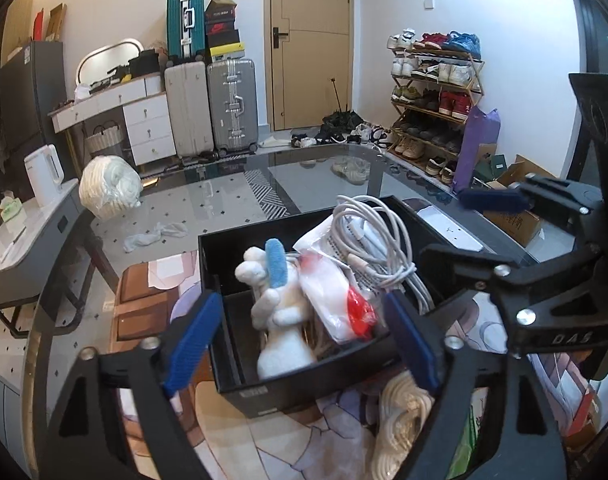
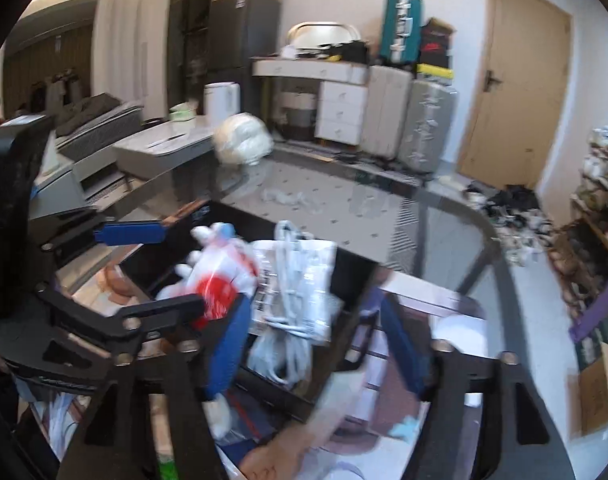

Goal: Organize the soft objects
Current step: 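Lower both tools into the box and open them to release the items, then move both tools back toward the green medicine packet and bagged white rope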

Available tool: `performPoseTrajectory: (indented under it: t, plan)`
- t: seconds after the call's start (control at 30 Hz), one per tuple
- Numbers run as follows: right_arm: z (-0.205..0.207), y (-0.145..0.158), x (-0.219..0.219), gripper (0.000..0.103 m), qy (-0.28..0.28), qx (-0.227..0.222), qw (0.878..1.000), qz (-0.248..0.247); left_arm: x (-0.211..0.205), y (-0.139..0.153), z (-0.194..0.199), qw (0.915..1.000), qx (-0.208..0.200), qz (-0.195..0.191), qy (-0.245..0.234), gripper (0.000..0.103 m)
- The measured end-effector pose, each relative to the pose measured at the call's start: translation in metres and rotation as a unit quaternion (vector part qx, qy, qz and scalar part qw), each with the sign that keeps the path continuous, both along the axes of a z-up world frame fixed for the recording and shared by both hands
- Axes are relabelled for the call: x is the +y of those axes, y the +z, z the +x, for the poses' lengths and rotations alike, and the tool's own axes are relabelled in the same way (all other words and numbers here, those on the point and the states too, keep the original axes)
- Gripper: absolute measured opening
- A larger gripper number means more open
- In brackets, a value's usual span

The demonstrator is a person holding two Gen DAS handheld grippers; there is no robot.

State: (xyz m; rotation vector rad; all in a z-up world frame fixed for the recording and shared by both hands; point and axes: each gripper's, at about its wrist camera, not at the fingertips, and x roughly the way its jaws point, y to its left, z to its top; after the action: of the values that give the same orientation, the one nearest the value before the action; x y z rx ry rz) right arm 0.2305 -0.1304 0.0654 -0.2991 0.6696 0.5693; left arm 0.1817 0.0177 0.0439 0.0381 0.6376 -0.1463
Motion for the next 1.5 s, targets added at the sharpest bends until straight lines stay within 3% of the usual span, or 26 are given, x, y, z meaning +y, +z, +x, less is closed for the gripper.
performPoseTrajectory:
  t: [0.03, 0.17, 0.5, 0.63, 1.17, 1.5]
  plan:
    - [-0.003, 0.002, -0.005, 0.086, -0.009, -0.001, 1.0, 0.005, 0.0, 0.001, -0.003, 1.0, -0.002, 0.003, 0.004, 0.098]
    - [-0.014, 0.005, -0.022, 0.102, -0.032, 0.011, 0.999, 0.021, 0.004, 0.003, -0.014, 0.9998, -0.008, 0.001, 0.019, 0.101]
    - [-0.056, 0.006, -0.036, 0.103, -0.023, 0.038, 0.998, 0.052, 0.02, 0.007, -0.058, 0.9984, -0.018, -0.022, 0.049, 0.103]
    - [-0.069, -0.001, -0.036, 0.103, -0.002, 0.069, 0.996, 0.059, 0.022, 0.002, -0.076, 0.9979, -0.015, -0.029, 0.056, 0.103]
    - [-0.096, -0.048, -0.02, 0.103, 0.079, 0.121, 0.99, -0.003, 0.015, -0.032, -0.096, 0.9978, 0.025, -0.034, 0.05, 0.103]
    - [-0.105, -0.069, -0.008, 0.103, 0.109, 0.146, 0.982, -0.043, 0.012, -0.036, -0.099, 0.9979, 0.026, -0.046, 0.038, 0.103]
